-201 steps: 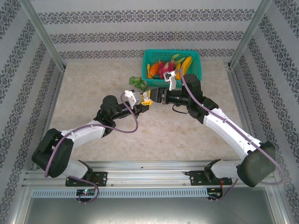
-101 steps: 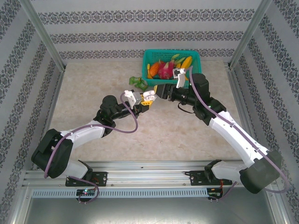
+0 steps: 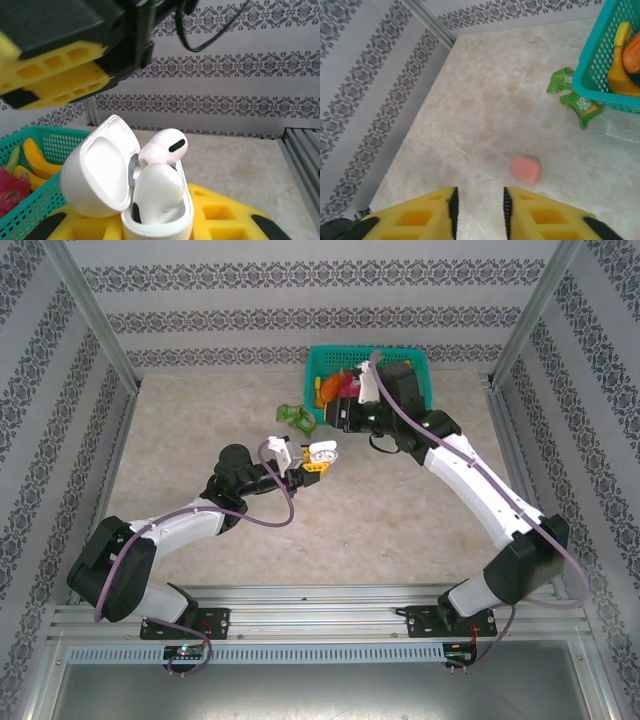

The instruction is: Insert the wireless bluetooth earbuds into the charging case

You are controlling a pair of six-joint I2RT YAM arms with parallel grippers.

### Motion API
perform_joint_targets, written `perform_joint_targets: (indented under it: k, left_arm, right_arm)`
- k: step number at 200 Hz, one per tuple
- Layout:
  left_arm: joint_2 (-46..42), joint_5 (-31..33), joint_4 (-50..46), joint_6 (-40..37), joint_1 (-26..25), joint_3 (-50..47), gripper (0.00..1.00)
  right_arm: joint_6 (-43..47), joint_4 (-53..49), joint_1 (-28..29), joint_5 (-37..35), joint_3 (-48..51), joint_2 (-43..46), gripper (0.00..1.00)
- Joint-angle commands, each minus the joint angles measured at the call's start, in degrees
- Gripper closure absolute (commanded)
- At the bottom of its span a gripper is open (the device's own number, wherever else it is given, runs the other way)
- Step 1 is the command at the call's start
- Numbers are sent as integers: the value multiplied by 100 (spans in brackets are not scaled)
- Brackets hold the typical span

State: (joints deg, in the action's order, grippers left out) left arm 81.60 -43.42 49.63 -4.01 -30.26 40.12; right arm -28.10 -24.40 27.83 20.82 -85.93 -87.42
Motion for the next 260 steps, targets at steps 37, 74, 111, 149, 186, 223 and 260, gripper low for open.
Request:
perform_joint_targets:
  k: [37, 74, 111, 149, 186, 223, 260]
  left_arm:
    - [46, -179, 136, 32, 42, 240, 100]
    - [162, -63, 116, 67, 38, 313, 100]
    - [269, -71, 132, 160, 45, 377, 100]
    - [330, -49, 190, 252, 45, 390, 100]
    - [387, 0, 121, 317, 46, 423, 100]
    - [706, 27, -187, 682, 40, 530, 100]
    - [1274, 295, -889, 1535, 43, 705, 100]
  right_arm:
    - [401, -985, 34, 211, -495, -513, 83]
    - [604, -1158, 338, 136, -249, -275, 85]
    - [610, -1133, 512, -107, 168, 157, 85]
    - [526, -1049, 510, -292, 469, 433, 84]
    - [331, -831, 423, -707, 748, 703, 79]
    - [-303, -352, -16, -1276, 1525, 1247, 76]
    - [-747, -60, -263, -1528, 2466, 1632, 74]
